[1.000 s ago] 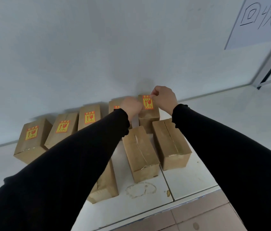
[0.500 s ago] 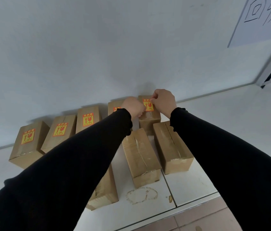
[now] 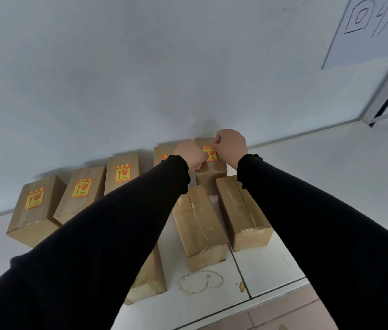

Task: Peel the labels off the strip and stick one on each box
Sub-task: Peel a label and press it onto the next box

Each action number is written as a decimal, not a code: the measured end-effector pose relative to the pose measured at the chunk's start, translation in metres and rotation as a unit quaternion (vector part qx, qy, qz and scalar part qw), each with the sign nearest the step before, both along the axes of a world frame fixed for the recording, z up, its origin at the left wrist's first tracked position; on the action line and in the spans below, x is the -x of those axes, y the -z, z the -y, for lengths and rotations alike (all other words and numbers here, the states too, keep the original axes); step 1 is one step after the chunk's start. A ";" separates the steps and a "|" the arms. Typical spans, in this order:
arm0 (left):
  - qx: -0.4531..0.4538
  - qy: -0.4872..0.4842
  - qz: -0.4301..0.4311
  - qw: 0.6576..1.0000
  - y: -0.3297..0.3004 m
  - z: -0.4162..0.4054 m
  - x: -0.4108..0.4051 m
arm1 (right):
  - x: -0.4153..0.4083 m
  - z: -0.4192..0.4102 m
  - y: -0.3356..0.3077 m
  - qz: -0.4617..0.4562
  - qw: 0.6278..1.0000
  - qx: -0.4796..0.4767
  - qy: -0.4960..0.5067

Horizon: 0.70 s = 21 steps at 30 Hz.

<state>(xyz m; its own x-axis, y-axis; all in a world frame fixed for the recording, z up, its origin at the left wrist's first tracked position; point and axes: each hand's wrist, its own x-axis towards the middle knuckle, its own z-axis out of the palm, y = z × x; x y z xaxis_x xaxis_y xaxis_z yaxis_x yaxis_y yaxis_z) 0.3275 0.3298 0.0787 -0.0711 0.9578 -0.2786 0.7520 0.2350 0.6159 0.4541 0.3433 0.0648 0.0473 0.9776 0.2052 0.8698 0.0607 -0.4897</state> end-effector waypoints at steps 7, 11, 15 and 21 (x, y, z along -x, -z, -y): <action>-0.015 0.013 -0.013 1.000 0.005 -0.001 0.001 | 0.001 -0.003 0.001 -0.021 0.999 0.025 0.014; -0.034 0.016 -0.004 0.999 0.008 -0.001 0.006 | -0.005 -0.006 0.003 -0.116 0.990 0.065 0.043; -0.033 0.018 -0.007 0.999 0.008 -0.001 0.005 | -0.009 -0.004 0.005 -0.172 0.981 0.083 0.044; -0.026 0.014 -0.021 0.999 0.009 0.000 0.008 | -0.001 -0.001 0.005 -0.129 0.990 0.047 0.023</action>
